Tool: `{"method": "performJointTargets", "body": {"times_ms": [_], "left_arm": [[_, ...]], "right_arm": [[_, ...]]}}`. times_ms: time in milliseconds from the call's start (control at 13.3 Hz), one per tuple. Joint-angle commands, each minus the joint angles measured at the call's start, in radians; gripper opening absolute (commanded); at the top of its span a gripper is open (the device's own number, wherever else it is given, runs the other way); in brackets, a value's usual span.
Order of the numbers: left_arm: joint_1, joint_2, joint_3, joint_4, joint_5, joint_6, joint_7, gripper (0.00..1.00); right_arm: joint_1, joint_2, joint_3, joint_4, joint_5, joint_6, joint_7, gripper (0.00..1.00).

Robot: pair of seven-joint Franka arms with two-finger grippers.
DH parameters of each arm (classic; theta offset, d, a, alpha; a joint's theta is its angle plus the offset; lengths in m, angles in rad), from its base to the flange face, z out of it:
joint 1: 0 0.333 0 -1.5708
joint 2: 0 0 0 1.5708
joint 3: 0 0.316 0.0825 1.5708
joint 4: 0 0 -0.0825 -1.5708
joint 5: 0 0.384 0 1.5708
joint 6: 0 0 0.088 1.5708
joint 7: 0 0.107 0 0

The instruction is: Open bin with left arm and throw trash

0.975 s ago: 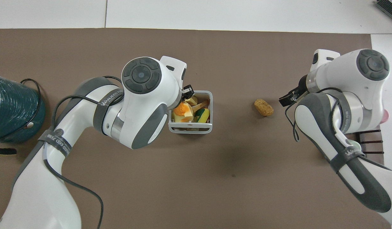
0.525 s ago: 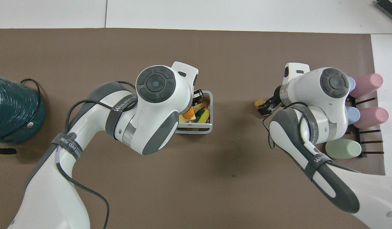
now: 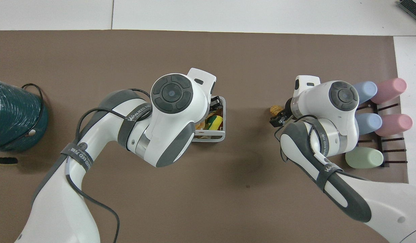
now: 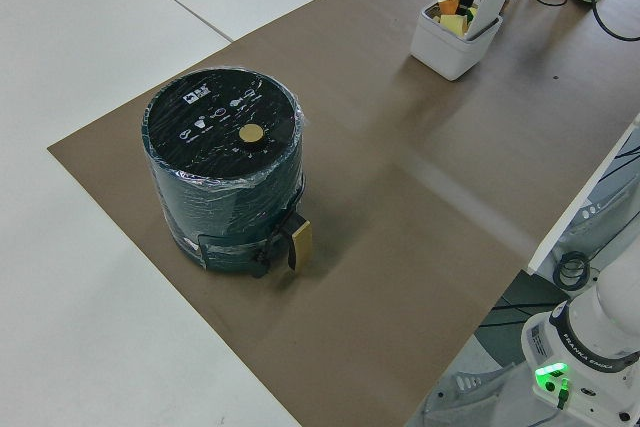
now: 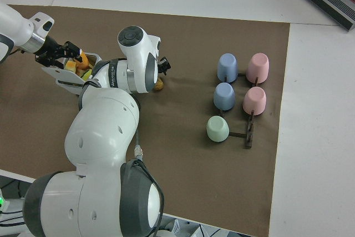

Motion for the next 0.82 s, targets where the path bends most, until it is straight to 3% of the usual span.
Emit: {"method": "performJointTargets", "body": {"times_ms": [0,75,300,525,750], "left_arm": [[-0.013,-0.002,0.014,-0.006,-0.009,0.020,-0.008,0.89],[-0.013,0.001,0.014,0.005,-0.010,0.014,-0.008,0.89],[0.003,0.002,0.017,0.057,-0.004,-0.056,-0.002,0.89],[0.055,0.004,0.020,0.179,-0.003,-0.188,0.007,0.89],[0.128,0.001,0.024,0.261,0.000,-0.313,0.108,0.88]], "right_arm": [[-0.002,-0.005,0.003,-0.009,0.021,0.002,0.000,0.10],[0.001,-0.005,0.003,-0.006,0.021,-0.001,0.032,0.00],[0.024,-0.009,0.003,0.043,0.021,-0.071,0.112,0.00],[0.024,-0.035,0.004,0.127,0.029,-0.179,0.245,0.00],[0.029,-0.033,0.007,0.265,0.128,-0.277,0.372,0.00]]}}
